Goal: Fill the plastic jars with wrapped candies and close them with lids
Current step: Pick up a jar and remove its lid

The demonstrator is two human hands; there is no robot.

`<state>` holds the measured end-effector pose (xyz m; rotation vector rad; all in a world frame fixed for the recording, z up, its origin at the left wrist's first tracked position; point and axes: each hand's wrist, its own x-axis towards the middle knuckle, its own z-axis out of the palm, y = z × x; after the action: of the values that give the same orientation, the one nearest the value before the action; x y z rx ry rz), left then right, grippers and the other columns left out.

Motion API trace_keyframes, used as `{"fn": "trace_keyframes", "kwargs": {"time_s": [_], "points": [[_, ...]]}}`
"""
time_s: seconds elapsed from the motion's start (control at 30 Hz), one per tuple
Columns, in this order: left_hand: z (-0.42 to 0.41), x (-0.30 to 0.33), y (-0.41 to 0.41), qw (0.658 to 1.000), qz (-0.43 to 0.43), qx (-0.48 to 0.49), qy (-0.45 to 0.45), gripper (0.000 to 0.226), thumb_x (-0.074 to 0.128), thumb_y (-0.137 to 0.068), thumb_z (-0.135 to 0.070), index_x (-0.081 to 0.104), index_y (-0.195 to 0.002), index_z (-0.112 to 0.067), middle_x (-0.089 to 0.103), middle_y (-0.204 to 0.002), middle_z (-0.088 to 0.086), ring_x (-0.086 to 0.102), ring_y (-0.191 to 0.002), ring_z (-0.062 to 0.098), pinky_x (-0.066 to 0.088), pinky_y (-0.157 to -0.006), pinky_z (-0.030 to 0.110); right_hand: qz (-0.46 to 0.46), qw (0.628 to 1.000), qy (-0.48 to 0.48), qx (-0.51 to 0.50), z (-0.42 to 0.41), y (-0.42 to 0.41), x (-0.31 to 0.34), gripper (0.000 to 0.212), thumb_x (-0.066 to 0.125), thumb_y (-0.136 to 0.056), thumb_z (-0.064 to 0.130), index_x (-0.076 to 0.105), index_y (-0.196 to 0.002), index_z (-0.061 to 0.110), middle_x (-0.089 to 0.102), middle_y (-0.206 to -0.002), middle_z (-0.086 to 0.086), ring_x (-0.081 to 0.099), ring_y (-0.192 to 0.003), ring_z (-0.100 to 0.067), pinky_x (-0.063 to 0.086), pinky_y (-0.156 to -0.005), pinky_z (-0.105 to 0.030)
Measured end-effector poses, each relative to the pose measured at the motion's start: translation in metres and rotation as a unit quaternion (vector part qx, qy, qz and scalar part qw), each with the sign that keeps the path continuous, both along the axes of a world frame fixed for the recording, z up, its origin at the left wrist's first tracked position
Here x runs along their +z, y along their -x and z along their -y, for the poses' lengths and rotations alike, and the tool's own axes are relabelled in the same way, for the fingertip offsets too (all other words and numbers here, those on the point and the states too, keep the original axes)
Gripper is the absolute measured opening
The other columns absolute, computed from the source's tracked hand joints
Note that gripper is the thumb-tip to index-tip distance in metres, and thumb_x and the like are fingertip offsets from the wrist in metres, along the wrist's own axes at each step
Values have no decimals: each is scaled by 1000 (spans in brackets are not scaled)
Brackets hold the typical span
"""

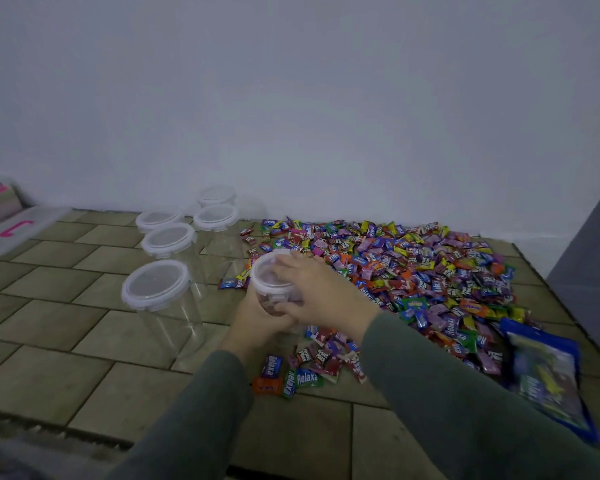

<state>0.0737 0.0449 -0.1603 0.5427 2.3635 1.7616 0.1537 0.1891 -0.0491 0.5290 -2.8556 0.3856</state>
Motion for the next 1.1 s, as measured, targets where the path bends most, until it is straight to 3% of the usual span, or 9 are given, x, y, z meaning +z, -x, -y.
{"fn": "trace_keyframes", "kwargs": {"time_s": [0.2,0.33,0.43,0.57,0.67,0.77,0.87,0.97,1.1], "points": [[-3,6,-9,999,-35,-3,-38,93,91,-58,-27,45,-136,-8,65,-124,7,61,-117,19,49,-97,32,-77,992,84,52,-37,0,-27,45,52,-91,3,56,-134,13,50,-143,-2,40,-137,-23,28,-115,-46],[1,11,-12,999,-1,-21,-50,87,89,-59,-14,43,-133,-17,67,-117,3,65,-110,15,52,-92,32,-119,978,166,30,-34,4,-20,39,54,-94,7,59,-131,17,63,-128,-1,55,-118,-11,40,-103,-22],[2,11,-14,998,16,-19,-57,85,91,-59,-9,44,-129,-21,67,-114,-5,65,-106,8,52,-88,26,-128,954,264,-61,-30,8,-4,33,52,-99,15,59,-131,14,69,-111,-1,58,-89,4,39,-79,-1],[7,12,-13,997,24,-32,-62,84,90,-62,-5,45,-130,-22,66,-116,-5,64,-107,6,53,-87,24,-156,897,363,-196,-29,5,5,30,47,-101,21,62,-124,9,67,-102,-1,61,-89,-10,49,-76,-15],[16,13,-11,997,19,-34,-65,83,92,-60,-11,45,-127,-29,66,-116,-2,65,-106,8,54,-86,25,-157,869,384,-270,-36,-10,1,25,45,-102,18,65,-115,10,62,-91,8,57,-77,-7,43,-61,-7],[24,12,-10,997,18,-31,-62,86,92,-59,-13,45,-129,-27,66,-119,-1,66,-105,11,55,-89,32,-38,889,360,-280,-41,-30,-10,22,45,-102,18,63,-90,18,57,-73,9,48,-55,-6,37,-45,-12],[29,13,-12,998,7,-25,-50,92,92,-61,-13,40,-137,-22,63,-123,-4,63,-109,8,54,-91,29,188,925,232,-237,-35,-49,-33,30,46,-101,23,61,-74,19,58,-70,4,53,-57,-7,43,-51,-14],[31,16,-16,999,11,-19,-46,99,92,-61,-17,35,-142,-22,59,-125,-8,60,-109,2,51,-89,22,307,919,121,-217,-24,-58,-62,33,45,-100,27,69,-90,7,63,-86,-7,59,-78,-20,46,-70,-31],[34,18,-22,999,1,-5,-43,103,92,-61,-22,31,-144,-26,55,-126,-11,55,-112,2,45,-85,13,331,909,112,-228,-15,-69,-77,29,48,-99,27,69,-102,7,68,-104,-12,62,-96,-24,50,-87,-39]]}}
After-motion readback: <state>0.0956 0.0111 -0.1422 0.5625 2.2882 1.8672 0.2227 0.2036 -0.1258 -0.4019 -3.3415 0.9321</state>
